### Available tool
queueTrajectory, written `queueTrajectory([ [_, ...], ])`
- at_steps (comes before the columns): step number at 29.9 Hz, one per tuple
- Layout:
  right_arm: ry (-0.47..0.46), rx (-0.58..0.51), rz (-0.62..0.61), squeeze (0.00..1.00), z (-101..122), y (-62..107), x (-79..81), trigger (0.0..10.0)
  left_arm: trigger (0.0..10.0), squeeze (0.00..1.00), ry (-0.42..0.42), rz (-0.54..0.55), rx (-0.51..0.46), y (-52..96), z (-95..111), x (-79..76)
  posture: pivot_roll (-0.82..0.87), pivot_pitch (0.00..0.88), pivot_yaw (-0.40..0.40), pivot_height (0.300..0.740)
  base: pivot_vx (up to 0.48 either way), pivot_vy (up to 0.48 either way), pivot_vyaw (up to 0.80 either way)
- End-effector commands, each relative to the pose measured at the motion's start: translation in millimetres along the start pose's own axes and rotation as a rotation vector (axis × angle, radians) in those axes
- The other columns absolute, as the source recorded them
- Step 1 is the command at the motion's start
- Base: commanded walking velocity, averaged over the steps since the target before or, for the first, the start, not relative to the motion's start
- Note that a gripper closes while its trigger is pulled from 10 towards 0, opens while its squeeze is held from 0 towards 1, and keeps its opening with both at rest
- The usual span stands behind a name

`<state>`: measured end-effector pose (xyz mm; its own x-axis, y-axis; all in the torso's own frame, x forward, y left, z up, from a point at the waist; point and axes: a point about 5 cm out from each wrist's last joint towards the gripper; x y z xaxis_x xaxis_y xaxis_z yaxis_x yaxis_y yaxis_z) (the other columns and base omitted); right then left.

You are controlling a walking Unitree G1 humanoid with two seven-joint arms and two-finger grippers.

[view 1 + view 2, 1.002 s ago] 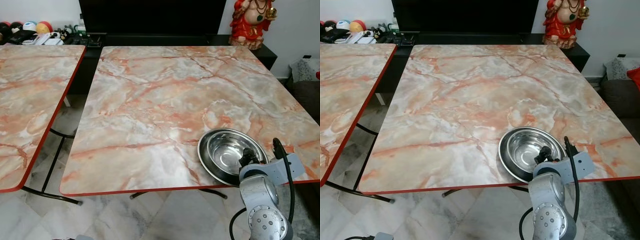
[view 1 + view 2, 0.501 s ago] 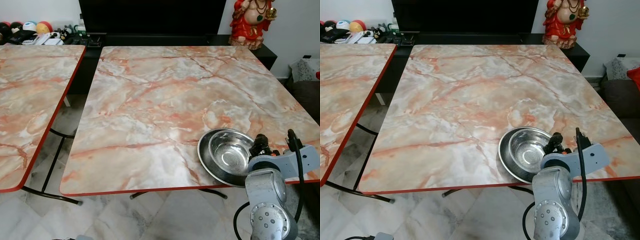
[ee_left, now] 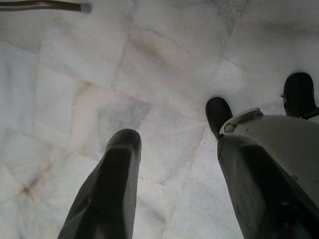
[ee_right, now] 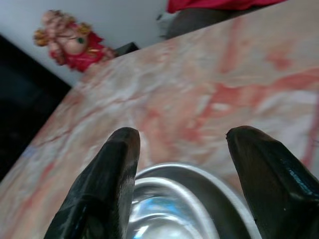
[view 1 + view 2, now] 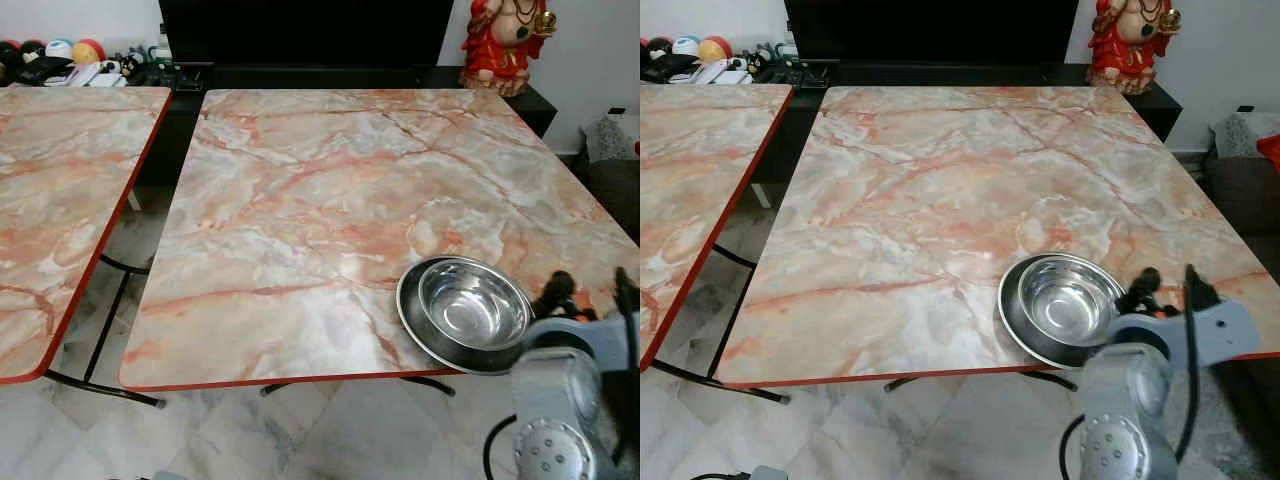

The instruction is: Setting the table

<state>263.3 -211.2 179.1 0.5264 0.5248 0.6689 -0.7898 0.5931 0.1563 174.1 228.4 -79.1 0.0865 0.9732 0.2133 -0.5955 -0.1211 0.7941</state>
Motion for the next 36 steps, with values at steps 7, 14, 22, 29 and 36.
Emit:
queueTrajectory([
  [7,-0.138,0.151,-0.062,0.00,-25.9,-5.9,-29.9,10.0,10.0,0.00,-0.007,-0.001,0.043,1.9,-10.7,-2.5,-0.03,0.164,-0.043,0.740,0.000,0.000,0.00],
  [14,-0.154,0.200,0.037,0.00,-33.7,-12.1,-21.4,10.0,10.0,0.00,-0.005,0.005,0.042,1.9,-10.8,-1.4,-0.03,0.163,-0.045,0.740,0.000,0.000,0.00],
  [22,-0.160,0.203,0.031,0.00,-38.1,-11.9,-21.8,10.0,10.0,0.00,-0.004,0.011,0.045,2.4,-11.9,0.9,-0.02,0.164,-0.041,0.740,0.000,0.000,0.00],
  [29,-0.152,0.202,0.026,0.00,-38.6,-13.1,-25.0,10.0,10.0,0.00,-0.007,0.008,0.043,2.0,-10.7,0.9,-0.02,0.161,-0.041,0.740,0.000,0.000,0.00],
  [36,-0.149,0.218,0.035,0.00,-41.6,-12.5,-21.7,10.0,10.0,0.00,-0.006,0.007,0.041,1.8,-9.9,0.4,-0.02,0.161,-0.043,0.740,0.000,0.000,0.00],
])
Point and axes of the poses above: a point about 5 cm out from each wrist's last joint towards the gripper, its own y axis pointing back from the gripper into the wrist, its own z axis along the axis of the wrist's last joint, x = y × z, and after that the axes turned 1 degree about y, right-handed
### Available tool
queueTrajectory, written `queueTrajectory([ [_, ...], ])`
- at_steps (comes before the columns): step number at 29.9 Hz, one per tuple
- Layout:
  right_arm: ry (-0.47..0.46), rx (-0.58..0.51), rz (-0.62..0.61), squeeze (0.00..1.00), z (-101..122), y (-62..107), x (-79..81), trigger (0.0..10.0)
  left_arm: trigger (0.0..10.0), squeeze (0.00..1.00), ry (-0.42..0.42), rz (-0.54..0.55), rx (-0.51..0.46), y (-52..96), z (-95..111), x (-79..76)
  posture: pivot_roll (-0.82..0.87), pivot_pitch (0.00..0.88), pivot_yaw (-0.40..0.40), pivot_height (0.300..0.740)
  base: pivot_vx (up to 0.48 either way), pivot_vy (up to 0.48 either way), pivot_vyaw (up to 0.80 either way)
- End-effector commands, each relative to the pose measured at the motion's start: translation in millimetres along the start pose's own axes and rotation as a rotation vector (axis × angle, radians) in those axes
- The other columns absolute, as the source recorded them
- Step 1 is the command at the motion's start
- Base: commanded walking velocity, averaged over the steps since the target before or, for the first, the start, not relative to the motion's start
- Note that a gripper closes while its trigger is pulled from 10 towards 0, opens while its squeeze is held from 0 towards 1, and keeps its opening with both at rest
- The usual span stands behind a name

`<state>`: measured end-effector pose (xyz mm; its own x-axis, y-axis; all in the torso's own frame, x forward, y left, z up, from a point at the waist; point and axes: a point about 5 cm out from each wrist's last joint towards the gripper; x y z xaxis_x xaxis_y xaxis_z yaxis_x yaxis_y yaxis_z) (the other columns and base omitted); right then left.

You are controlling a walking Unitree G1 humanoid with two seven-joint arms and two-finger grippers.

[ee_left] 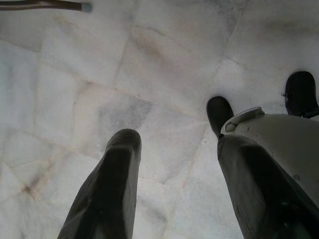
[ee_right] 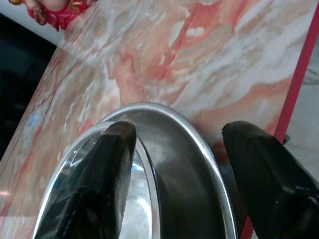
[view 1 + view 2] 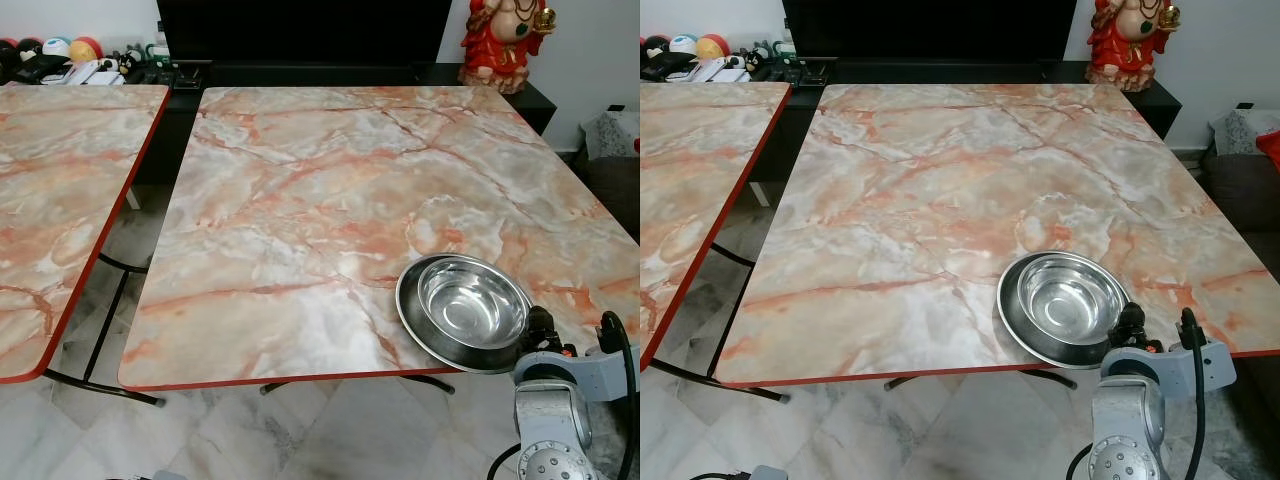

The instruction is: Setting the table

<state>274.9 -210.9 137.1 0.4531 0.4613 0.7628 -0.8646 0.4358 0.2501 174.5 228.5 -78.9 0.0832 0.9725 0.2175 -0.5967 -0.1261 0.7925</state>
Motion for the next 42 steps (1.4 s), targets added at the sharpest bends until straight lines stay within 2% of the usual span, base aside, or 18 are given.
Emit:
queueTrajectory([
  [1,-0.020,0.033,-0.012,0.00,-9.4,1.9,-0.7,10.0,10.0,0.00,-0.006,0.002,0.043,2.0,-10.5,0.4,-0.02,0.162,-0.043,0.740,0.000,0.000,0.00],
  [42,-0.009,0.108,0.010,0.00,-24.5,4.1,5.5,10.0,10.0,0.00,-0.006,0.002,0.045,2.0,-10.9,0.3,-0.02,0.163,-0.043,0.740,0.000,0.000,0.00],
])
Point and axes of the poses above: a point about 5 cm out from each wrist's last joint towards the gripper, its own y axis pointing back from the gripper into the wrist, its own z axis along the axis of the wrist's last joint, x = y × z, and after that the axes turned 1 degree about y, right-handed
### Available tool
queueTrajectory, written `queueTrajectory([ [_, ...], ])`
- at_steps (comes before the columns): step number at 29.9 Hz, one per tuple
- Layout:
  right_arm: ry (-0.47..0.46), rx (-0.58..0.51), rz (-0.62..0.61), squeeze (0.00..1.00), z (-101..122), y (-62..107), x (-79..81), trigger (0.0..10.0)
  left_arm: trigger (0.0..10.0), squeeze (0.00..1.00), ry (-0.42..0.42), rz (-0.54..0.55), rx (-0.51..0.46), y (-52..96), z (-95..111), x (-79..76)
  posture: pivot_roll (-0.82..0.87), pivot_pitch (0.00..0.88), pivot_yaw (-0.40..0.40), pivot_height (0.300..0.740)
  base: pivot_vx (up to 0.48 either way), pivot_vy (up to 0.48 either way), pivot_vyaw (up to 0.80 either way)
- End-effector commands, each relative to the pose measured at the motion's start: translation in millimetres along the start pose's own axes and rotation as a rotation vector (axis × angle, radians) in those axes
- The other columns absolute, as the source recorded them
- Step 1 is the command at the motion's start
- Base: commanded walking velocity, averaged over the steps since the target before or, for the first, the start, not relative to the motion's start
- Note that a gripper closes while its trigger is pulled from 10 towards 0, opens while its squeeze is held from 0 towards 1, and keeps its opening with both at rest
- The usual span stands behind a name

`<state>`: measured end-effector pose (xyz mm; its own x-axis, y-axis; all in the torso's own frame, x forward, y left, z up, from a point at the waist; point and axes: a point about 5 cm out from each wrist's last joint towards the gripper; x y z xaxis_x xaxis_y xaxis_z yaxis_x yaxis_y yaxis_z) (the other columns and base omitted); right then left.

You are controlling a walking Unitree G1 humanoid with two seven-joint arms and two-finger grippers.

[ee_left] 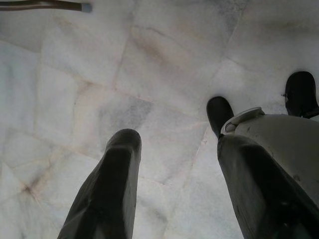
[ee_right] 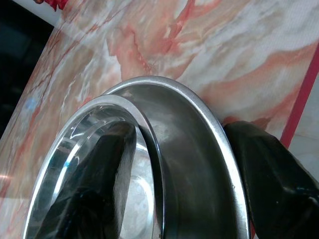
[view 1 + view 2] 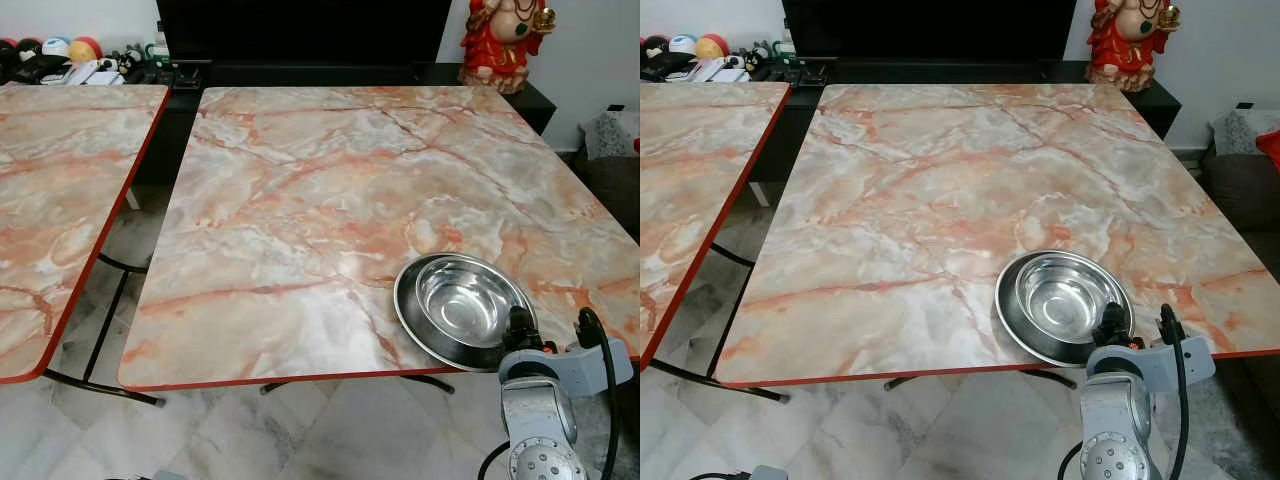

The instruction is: Setting the table

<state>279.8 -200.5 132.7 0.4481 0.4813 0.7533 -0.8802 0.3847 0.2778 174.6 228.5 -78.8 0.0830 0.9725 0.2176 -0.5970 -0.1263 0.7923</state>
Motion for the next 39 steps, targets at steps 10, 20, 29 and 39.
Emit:
queueTrajectory([
  [10,-0.012,0.053,0.027,0.00,-14.8,3.9,7.6,10.0,10.0,0.00,-0.006,0.003,0.045,2.0,-10.8,0.3,-0.02,0.161,-0.044,0.740,0.000,0.000,0.00],
  [20,0.081,-0.071,-0.032,0.00,0.3,7.9,-1.1,10.0,10.0,0.00,-0.005,-0.003,0.045,1.9,-10.9,-1.5,-0.02,0.164,-0.043,0.740,0.000,0.000,0.00],
  [29,0.215,-0.273,-0.003,0.00,24.6,11.6,11.9,10.0,10.0,0.00,0.000,0.003,0.038,1.9,-10.0,-0.7,-0.02,0.166,-0.039,0.740,0.000,0.000,0.00],
  [39,0.599,-0.412,0.267,0.00,31.6,14.6,55.7,10.0,10.0,0.00,0.073,0.017,0.010,1.2,-5.2,2.6,-0.02,0.175,-0.034,0.740,0.000,0.000,0.00],
])
Point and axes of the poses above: a point about 5 cm out from each wrist's last joint towards the gripper, its own y axis pointing back from the gripper into the wrist, its own z axis along the axis of the wrist's last joint, x = y × z, and after that the axes turned 1 degree about y, right-handed
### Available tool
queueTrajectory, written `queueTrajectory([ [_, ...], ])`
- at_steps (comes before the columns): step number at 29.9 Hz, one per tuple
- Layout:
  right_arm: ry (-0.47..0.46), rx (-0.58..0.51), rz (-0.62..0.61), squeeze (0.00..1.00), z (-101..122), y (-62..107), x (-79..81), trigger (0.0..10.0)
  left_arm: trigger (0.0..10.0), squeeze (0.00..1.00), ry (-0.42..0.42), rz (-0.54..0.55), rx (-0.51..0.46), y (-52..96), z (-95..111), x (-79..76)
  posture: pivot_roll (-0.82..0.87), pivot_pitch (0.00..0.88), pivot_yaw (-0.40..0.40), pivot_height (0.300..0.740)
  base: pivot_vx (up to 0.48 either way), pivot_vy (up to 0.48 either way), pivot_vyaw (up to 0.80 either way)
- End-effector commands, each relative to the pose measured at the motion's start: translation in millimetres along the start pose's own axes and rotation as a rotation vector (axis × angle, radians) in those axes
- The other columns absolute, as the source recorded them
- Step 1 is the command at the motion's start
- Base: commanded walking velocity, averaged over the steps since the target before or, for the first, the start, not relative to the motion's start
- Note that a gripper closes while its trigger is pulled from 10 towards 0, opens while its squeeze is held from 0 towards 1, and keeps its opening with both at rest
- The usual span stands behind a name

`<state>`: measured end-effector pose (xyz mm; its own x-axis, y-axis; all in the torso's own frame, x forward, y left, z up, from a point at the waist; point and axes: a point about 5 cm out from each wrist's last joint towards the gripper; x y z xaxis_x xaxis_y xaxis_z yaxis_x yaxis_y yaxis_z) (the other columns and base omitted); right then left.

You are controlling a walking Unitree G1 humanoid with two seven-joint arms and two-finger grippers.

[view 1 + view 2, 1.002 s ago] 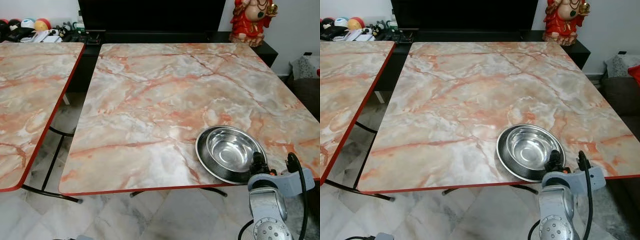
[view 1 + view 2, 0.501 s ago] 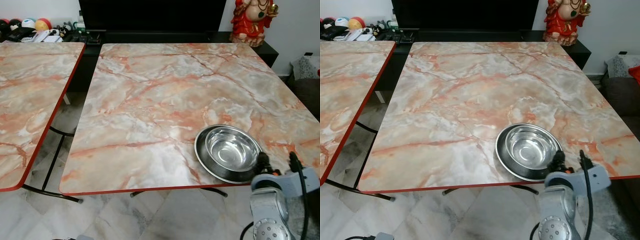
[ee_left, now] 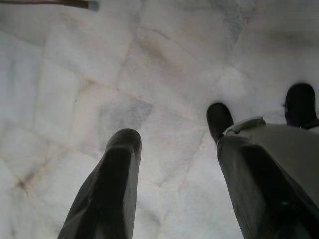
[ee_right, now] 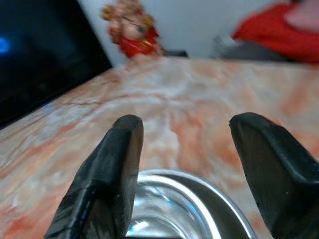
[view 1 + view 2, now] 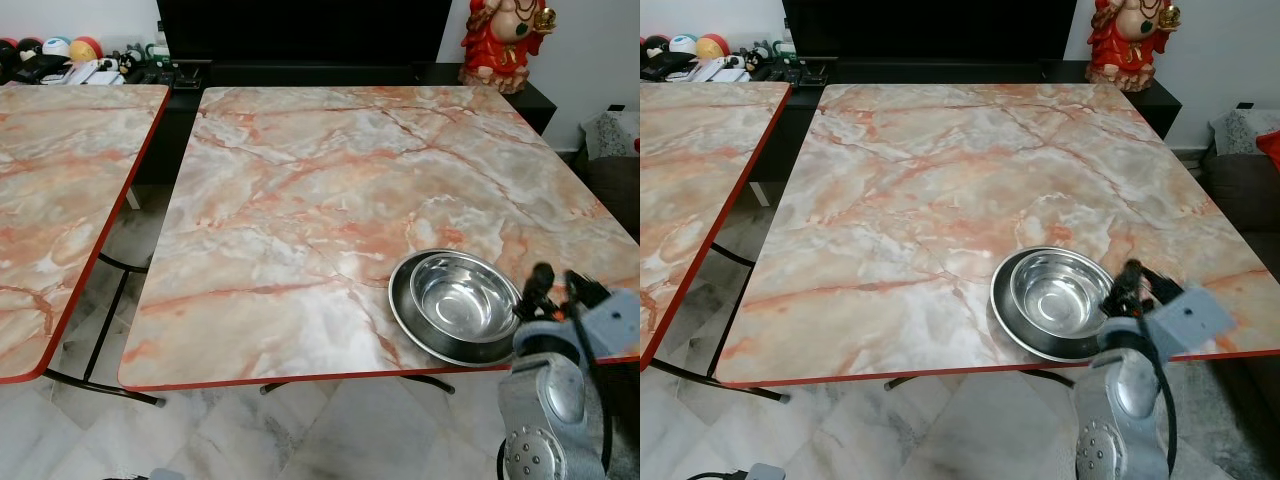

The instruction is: Setting the table

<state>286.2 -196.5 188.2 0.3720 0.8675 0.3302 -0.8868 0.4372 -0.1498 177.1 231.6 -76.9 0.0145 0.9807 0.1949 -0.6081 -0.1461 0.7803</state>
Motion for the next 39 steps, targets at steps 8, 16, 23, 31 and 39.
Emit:
queueTrajectory([
  [8,0.286,0.003,0.242,0.00,-2.9,-7.8,14.2,10.0,10.0,0.00,0.029,0.033,-0.011,1.7,-3.3,7.6,-0.02,0.137,-0.040,0.740,0.000,0.000,0.00],
  [16,0.336,0.012,0.345,0.00,-3.6,-10.2,20.7,10.0,10.0,0.00,0.049,0.074,-0.020,2.7,-1.6,22.8,-0.01,0.062,-0.035,0.740,0.000,0.000,0.00],
  [23,0.319,0.031,0.372,0.00,-7.3,-12.7,26.0,10.0,10.0,0.00,0.082,0.095,-0.025,3.4,-1.1,29.9,-0.01,0.081,-0.035,0.740,0.000,0.000,0.00],
  [31,0.295,0.015,0.374,0.00,-5.3,-13.7,31.3,10.0,10.0,0.00,0.120,0.086,-0.027,2.5,-0.2,24.6,-0.01,0.115,-0.023,0.740,0.000,0.000,0.44],
  [39,0.257,0.028,0.345,0.00,-7.6,-11.6,28.6,10.0,10.0,0.00,0.122,0.076,-0.031,2.3,0.0,22.6,0.00,0.139,-0.010,0.740,0.000,0.000,0.37],
])
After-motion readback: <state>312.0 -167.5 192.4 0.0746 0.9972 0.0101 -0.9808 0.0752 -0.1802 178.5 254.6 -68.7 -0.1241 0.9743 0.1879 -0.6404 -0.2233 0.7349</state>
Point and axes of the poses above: a point about 5 cm out from each wrist's last joint towards the gripper, its own y axis pointing back from the gripper into the wrist, its own z axis along the axis of the wrist's last joint, x = y × z, and after that the axes turned 1 degree about y, right-handed
